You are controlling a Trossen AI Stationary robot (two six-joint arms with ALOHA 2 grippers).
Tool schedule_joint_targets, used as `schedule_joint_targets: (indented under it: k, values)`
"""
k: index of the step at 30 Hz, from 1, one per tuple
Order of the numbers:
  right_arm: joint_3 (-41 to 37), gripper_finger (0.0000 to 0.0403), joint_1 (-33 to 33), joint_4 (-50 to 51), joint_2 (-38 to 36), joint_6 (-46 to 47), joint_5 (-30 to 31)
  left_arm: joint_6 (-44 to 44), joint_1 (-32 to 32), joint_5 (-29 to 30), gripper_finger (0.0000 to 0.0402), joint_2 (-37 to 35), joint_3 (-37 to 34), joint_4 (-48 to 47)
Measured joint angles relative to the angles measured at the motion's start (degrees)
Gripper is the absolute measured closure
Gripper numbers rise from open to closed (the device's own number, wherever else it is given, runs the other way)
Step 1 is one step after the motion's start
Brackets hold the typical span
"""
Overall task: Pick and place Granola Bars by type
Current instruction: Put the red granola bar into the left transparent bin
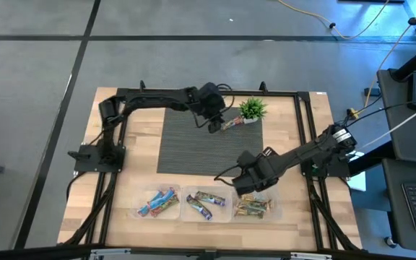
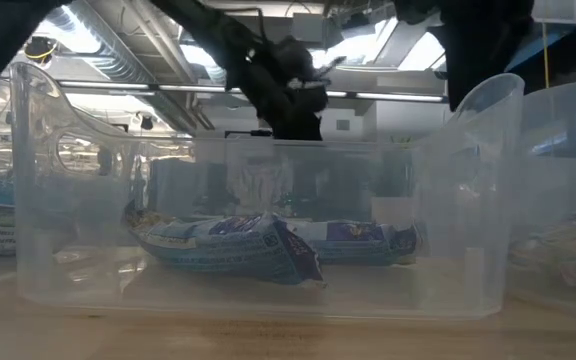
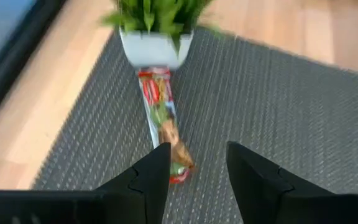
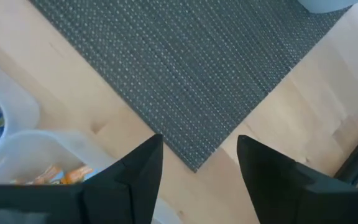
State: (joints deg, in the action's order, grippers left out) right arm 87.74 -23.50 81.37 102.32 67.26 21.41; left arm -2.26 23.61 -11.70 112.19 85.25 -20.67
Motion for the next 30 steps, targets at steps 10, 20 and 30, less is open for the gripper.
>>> schedule_joint_targets:
  k: [10, 20, 30]
  values:
    - [0.0, 0.0195, 2.4, 0.7, 0.0, -1.7, 1.4, 0.0, 0.1, 0.1, 0.0248, 5.2, 1.2, 3.1]
    - [0.0, 0.0195, 3.2, -2.0, -0.2, -6.4, -1.2, 2.1, 0.1, 0.6, 0.0247, 5.1, 1.2, 3.3]
    - [0.0, 0.0195, 19.0, -11.3, -6.8, -36.9, -9.5, -7.4, 0.3, -5.5, 0.0247, -1.6, 1.1, -7.4]
